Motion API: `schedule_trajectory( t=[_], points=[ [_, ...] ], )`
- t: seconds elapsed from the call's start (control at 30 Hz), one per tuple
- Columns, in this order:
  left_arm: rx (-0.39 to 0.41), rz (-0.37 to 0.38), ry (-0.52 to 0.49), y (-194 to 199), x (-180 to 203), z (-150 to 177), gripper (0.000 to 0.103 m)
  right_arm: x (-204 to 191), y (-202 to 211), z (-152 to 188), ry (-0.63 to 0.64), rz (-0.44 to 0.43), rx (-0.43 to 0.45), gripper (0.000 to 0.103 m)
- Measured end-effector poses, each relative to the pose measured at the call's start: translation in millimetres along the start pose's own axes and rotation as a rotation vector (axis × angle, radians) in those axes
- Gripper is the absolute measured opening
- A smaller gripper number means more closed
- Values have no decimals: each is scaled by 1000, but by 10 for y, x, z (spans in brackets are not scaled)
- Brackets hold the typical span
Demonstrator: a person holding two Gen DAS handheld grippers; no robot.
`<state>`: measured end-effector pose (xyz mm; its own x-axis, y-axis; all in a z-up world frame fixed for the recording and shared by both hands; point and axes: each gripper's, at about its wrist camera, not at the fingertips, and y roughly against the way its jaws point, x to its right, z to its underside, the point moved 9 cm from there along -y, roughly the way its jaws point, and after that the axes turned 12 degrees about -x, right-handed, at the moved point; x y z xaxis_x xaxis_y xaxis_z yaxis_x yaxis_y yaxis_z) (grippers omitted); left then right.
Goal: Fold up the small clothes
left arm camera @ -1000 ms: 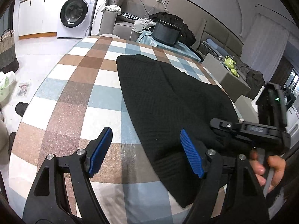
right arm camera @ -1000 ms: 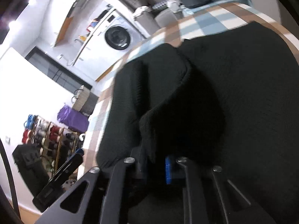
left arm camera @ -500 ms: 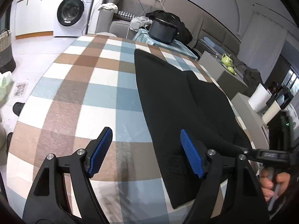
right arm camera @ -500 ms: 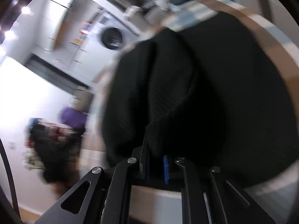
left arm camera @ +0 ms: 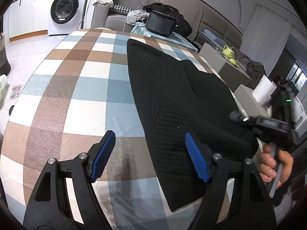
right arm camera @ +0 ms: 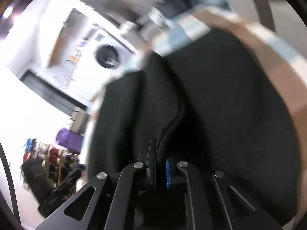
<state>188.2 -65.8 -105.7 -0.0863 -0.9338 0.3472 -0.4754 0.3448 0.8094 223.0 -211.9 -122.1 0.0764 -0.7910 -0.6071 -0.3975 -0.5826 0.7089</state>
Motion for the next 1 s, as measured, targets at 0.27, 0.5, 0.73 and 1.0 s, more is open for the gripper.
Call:
schedule_trajectory(
  t=[0.27,0.5,0.73,1.0],
  points=[
    [-56,8,-6,-143,17,72,73,279,63,187,37,219,-90,11],
    [-74,56,-95,-1,234,316,73,-103,568,342,153,98,7,35],
    [-133,67,-267,-30,603,656,73,-637,533,734,364,-5,-80,39],
    [-168,72,-280,-105,678,769,73,-662,138,1012,466,32,-194,7]
  ],
)
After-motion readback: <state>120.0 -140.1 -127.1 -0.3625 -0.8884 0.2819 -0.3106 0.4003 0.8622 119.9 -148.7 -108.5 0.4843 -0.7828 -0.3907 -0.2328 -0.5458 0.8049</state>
